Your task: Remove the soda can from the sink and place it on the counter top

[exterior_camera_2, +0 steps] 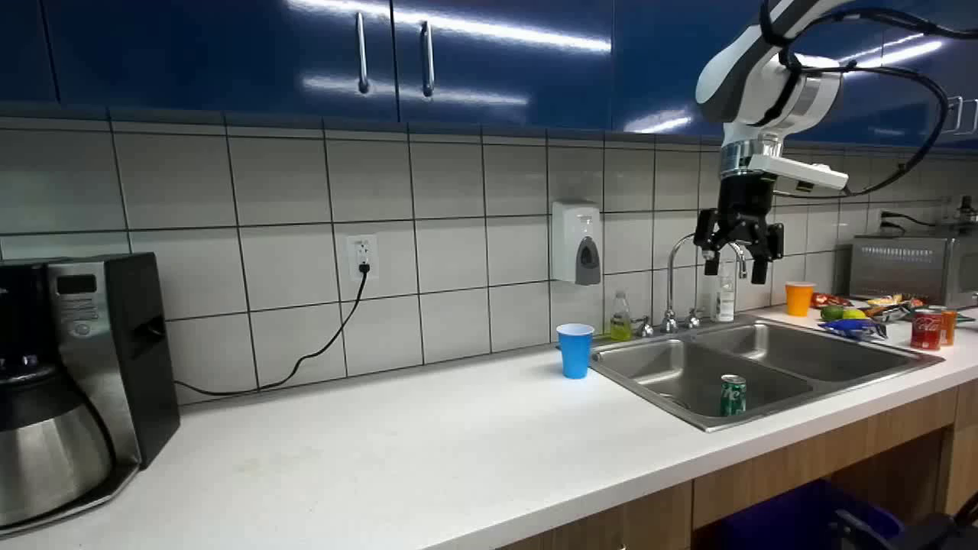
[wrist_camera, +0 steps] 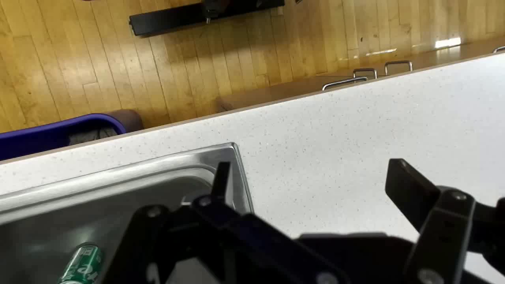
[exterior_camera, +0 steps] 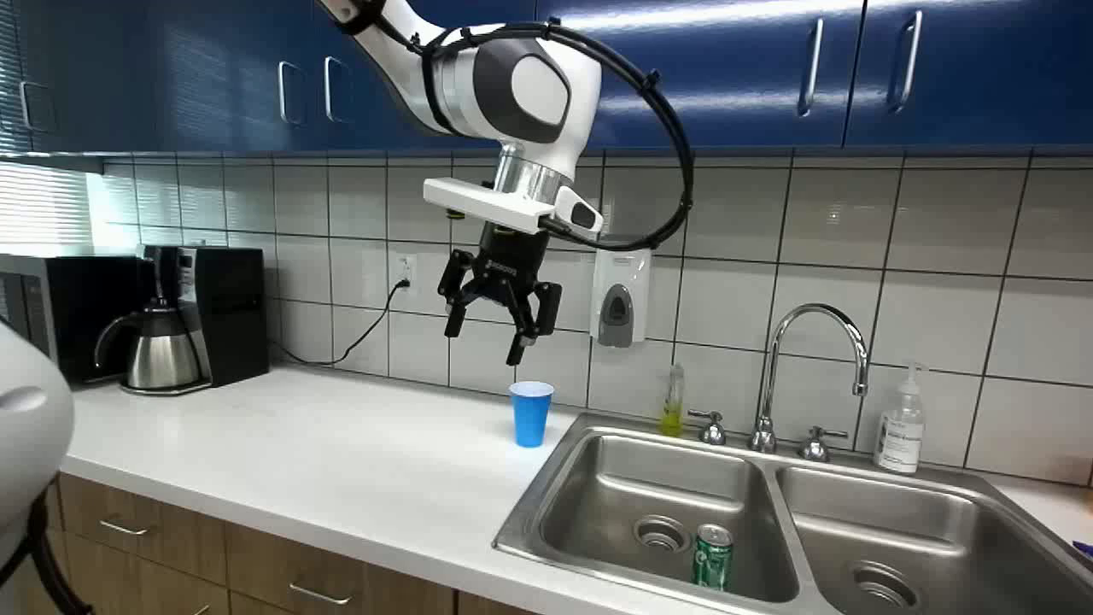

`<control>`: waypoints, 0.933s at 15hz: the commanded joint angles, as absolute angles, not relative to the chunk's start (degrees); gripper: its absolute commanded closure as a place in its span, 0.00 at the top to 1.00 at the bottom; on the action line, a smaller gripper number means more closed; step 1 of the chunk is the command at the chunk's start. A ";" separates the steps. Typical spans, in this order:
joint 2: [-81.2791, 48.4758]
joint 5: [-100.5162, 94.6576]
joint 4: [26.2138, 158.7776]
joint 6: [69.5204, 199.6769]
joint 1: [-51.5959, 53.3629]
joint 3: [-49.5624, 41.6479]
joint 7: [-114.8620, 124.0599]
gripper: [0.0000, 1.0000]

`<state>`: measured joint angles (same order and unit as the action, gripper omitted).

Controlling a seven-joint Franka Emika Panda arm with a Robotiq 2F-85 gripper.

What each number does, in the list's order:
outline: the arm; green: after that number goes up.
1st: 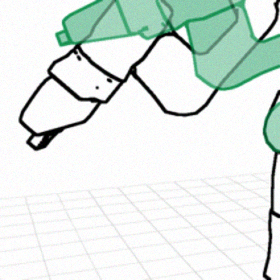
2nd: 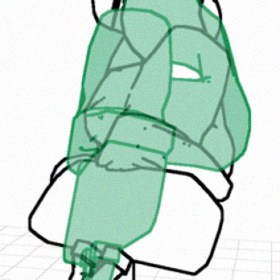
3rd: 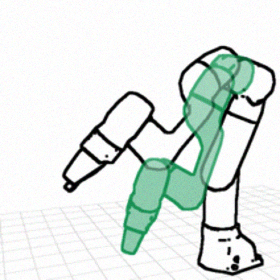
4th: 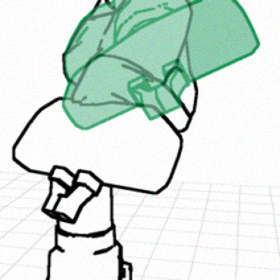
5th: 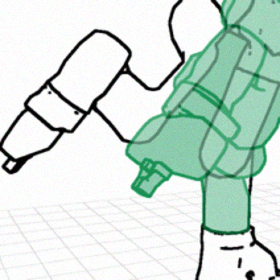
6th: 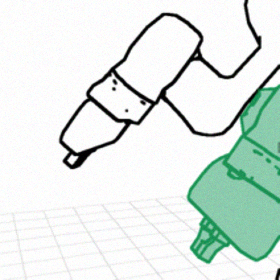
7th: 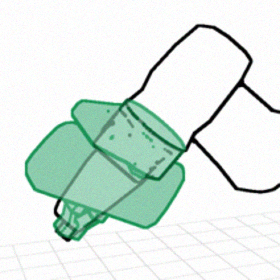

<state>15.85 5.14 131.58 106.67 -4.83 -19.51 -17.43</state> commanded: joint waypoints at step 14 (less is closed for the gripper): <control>5.87 8.86 126.25 113.45 -8.19 -18.76 -18.30 1.00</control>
<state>11.09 6.60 130.26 111.20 -6.05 -19.39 -17.40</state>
